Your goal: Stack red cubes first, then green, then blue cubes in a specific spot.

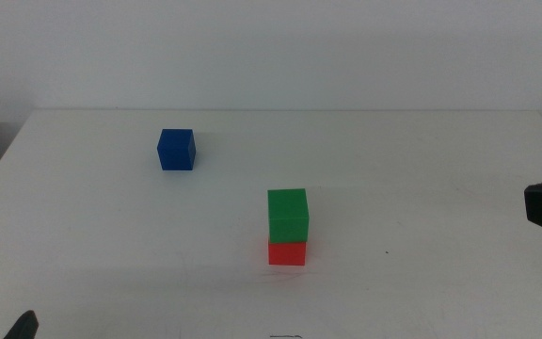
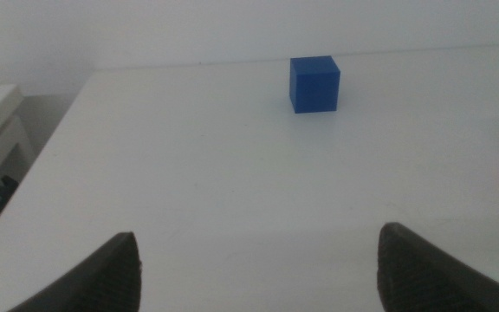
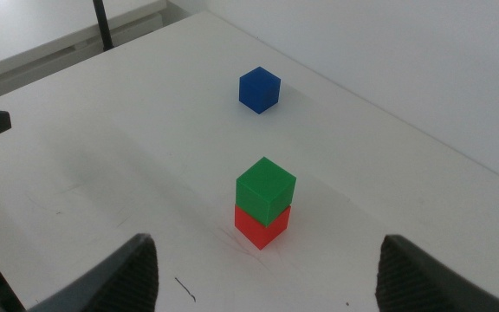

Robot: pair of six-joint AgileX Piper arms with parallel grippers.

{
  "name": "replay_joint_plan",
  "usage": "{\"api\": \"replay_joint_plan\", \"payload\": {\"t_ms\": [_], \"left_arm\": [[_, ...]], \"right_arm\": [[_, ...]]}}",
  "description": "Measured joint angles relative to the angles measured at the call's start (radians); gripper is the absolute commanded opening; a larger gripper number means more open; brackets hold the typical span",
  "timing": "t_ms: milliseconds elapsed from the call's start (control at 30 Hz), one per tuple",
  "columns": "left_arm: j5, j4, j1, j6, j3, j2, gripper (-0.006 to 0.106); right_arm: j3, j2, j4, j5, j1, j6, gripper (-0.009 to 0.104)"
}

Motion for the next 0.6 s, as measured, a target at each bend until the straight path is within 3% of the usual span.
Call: {"api": "replay_joint_plan", "payload": {"t_ms": [200,600], "left_arm": [[0.034,-0.046,0.000,0.000,-0.070,0.058,0.094],[0.328,-0.037,0.000,0.000,-0.673,0.646,0.094]], "right_arm": [[0.000,0.000,0.000,0.000,0.000,0.000,0.064],[0.000,0.000,0.000,0.000,0.000,0.000,0.064]]}}
